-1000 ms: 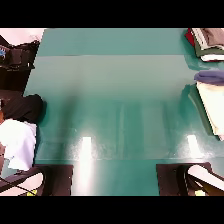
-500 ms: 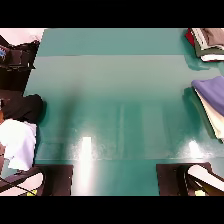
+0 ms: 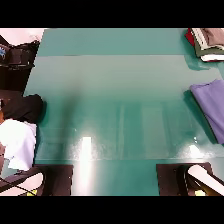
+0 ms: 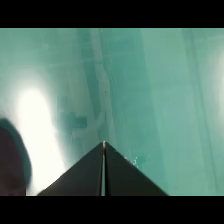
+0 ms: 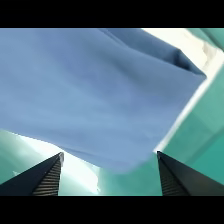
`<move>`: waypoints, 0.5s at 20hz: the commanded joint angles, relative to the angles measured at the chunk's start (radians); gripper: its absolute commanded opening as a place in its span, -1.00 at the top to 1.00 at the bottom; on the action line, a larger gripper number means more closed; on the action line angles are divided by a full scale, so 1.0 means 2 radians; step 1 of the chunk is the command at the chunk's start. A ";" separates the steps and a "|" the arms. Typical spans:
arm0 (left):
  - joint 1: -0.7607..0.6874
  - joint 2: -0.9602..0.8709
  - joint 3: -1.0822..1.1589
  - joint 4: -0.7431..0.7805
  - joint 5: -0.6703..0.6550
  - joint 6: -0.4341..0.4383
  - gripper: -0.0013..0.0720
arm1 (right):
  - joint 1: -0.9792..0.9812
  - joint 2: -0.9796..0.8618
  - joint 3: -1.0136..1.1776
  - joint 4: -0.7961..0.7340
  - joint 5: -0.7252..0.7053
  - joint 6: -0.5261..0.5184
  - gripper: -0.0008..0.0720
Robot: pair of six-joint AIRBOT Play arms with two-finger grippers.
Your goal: Fold the shirts.
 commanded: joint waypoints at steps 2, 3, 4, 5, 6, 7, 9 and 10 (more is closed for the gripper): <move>0.000 0.000 0.000 0.000 0.003 0.000 0.89 | 0.005 0.048 -0.001 0.173 -0.028 0.004 0.09; 0.000 0.000 0.000 0.000 0.003 0.000 0.89 | 0.017 0.059 -0.001 0.201 -0.028 0.001 0.70; 0.000 0.000 0.000 0.000 0.003 0.000 0.89 | 0.035 0.069 -0.001 0.214 -0.027 -0.001 0.93; 0.000 0.000 0.000 0.000 0.003 0.000 0.89 | 0.054 0.078 -0.001 0.222 -0.027 -0.002 0.93; 0.000 0.000 0.000 0.000 0.003 0.000 0.89 | 0.079 0.087 -0.001 0.221 -0.026 -0.001 0.93; 0.000 0.000 0.000 0.000 0.002 0.000 0.89 | 0.104 0.094 -0.001 0.221 -0.025 -0.002 0.93; 0.000 0.000 0.000 0.000 0.003 0.000 0.89 | 0.158 0.110 -0.001 0.221 -0.026 -0.001 0.93; 0.000 0.000 0.000 0.000 0.003 0.000 0.89 | 0.184 0.116 -0.001 0.221 -0.027 -0.001 0.93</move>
